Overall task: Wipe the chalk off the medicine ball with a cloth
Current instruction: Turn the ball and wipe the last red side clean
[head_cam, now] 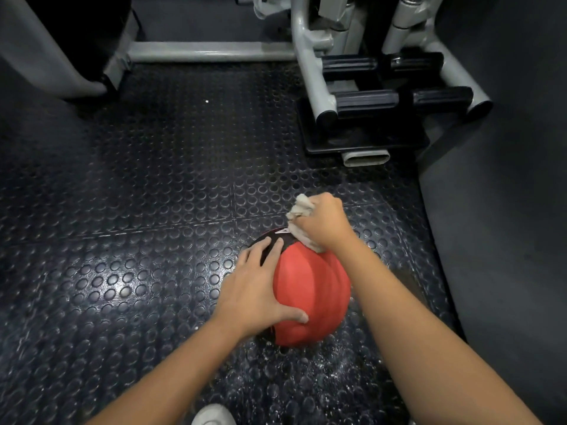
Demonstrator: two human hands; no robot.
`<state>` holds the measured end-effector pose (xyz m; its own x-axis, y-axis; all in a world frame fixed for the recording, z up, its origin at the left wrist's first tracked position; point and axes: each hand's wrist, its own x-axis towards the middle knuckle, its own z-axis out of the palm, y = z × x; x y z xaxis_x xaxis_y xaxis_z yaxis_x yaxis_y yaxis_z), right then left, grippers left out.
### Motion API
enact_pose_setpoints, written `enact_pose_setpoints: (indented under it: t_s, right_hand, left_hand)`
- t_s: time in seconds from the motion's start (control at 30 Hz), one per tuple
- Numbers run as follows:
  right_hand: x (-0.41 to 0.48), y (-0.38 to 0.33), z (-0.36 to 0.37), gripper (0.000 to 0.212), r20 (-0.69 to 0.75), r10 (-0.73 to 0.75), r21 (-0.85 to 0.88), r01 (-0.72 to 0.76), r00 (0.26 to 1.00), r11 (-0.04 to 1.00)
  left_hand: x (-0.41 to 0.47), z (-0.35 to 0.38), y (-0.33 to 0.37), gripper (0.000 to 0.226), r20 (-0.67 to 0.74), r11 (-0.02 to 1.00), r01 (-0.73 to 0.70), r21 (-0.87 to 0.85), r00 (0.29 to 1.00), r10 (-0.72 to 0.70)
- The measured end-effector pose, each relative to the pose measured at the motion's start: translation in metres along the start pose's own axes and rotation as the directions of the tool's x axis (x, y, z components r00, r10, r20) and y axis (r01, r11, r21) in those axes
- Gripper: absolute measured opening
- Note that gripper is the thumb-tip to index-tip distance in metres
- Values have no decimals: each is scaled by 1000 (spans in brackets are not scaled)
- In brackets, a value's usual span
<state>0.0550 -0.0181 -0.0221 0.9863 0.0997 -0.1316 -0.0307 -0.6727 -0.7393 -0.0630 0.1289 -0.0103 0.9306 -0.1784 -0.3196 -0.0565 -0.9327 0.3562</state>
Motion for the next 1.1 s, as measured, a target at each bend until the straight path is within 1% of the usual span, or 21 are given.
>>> enact_pose_setpoints:
  t_s: [0.07, 0.13, 0.23, 0.27, 0.33, 0.4, 0.47, 0.53, 0.63, 0.7, 0.77, 0.8, 0.9, 0.97, 1.0, 1.03, 1.1]
  right_hand:
    - [-13, 22, -11, 49, -86, 107, 59, -103, 991, 993]
    - [-40, 40, -18, 48, -174, 203, 146, -179, 963, 973]
    - [-84, 56, -12, 45, -273, 303, 384, -185, 913, 905]
    - [-90, 58, -7, 41, -301, 317, 424, -172, 899, 889]
    - [-91, 52, 1, 31, -308, 297, 435, -143, 904, 889]
    - [-77, 47, 4, 33, -280, 261, 377, -145, 924, 915]
    - [-57, 49, -1, 26, -267, 238, 304, -153, 934, 940]
    - [-37, 59, -8, 26, -267, 263, 283, -185, 927, 941]
    - [-28, 71, -12, 25, -232, 397, 361, -300, 888, 883]
    - [-43, 67, -9, 30, -247, 442, 409, -320, 862, 854]
    - [-77, 59, -4, 40, -331, 460, 407, -315, 824, 857]
    - [-96, 55, 3, 40, -378, 462, 399, -309, 802, 863]
    - [-134, 43, 26, 26, -459, 483, 494, -237, 746, 836]
    - [-121, 47, 26, 24, -496, 548, 523, -272, 674, 808]
    - [-106, 55, 22, 23, -487, 583, 539, -302, 650, 787]
    - [-90, 64, 16, 22, -444, 616, 555, -340, 650, 759]
    - [-62, 81, 4, 24, -349, 633, 518, -421, 691, 745]
  left_hand:
    - [2, -1, -3, 135, 4, 1000, 0, -22, 1000, 0]
    - [3, -1, -6, 135, 5, 999, -2, -48, 1000, 3]
    - [7, -2, -11, 136, -5, 996, -6, -89, 1000, 6]
    - [8, -3, -13, 136, -1, 995, -8, -96, 1000, 8]
    - [11, -7, -16, 135, 16, 993, -10, -115, 1000, 12]
    - [14, -10, -19, 135, 21, 989, -7, -145, 1000, 10]
    - [18, -10, -21, 136, 20, 986, 7, -168, 1000, -4]
    - [21, -10, -19, 136, 15, 987, 10, -163, 1000, -7]
    - [26, -10, -14, 135, 8, 989, 15, -144, 1000, -14]
    - [29, -12, -13, 135, 14, 988, 30, -149, 1000, -28]
    - [33, -13, -12, 135, 24, 987, 45, -152, 999, -42]
    - [35, -14, -11, 135, 23, 988, 51, -146, 999, -48]
    - [39, -17, -10, 133, 25, 988, 73, -136, 997, -70]
    - [37, -17, -10, 134, 35, 990, 71, -121, 997, -68]
    - [34, -16, -10, 134, 40, 992, 67, -109, 997, -63]
    - [31, -15, -10, 135, 44, 993, 64, -99, 997, -60]
    - [27, -11, -10, 135, 41, 994, 56, -90, 998, -52]
